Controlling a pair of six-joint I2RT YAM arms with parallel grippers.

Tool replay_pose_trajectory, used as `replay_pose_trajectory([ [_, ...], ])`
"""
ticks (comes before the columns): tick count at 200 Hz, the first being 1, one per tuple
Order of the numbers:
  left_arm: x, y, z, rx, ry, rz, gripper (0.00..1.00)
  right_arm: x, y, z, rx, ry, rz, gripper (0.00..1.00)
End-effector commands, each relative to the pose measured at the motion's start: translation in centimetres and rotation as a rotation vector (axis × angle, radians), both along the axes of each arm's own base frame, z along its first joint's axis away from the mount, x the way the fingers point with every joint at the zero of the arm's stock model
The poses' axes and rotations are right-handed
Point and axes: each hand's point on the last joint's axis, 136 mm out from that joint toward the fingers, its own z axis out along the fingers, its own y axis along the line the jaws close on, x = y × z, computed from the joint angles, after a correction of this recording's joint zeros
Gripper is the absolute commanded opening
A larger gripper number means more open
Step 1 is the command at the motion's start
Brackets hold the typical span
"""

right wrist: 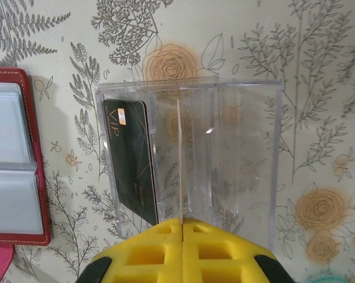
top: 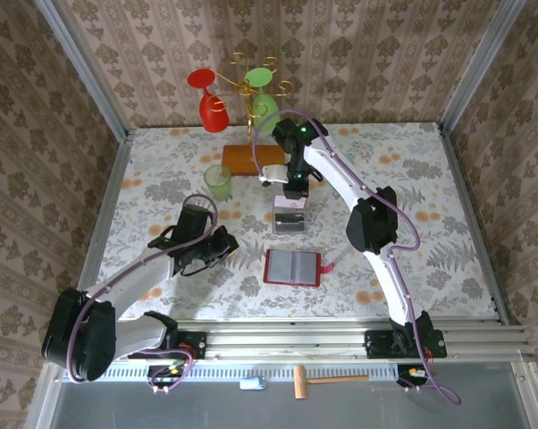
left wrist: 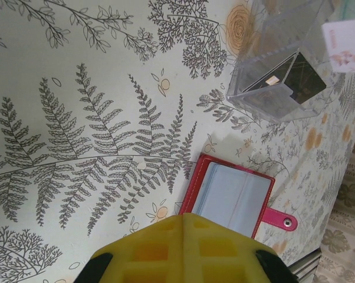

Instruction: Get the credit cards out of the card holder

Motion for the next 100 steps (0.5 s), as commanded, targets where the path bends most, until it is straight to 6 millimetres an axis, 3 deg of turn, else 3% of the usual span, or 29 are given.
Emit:
replay_pose_trajectory([
  [1, -0.6, 0.7, -0.3, 0.027, 0.006, 0.002, 0.04, -0.9, -0.3, -0.6, -0.006, 0.06, 0.032, 0.0],
  [100, -1.0, 1.2, -0.4, 0.037, 0.02, 0.019, 0.04, -2.4, 0.0, -4.3, -0.011, 0.205, 0.038, 0.0],
])
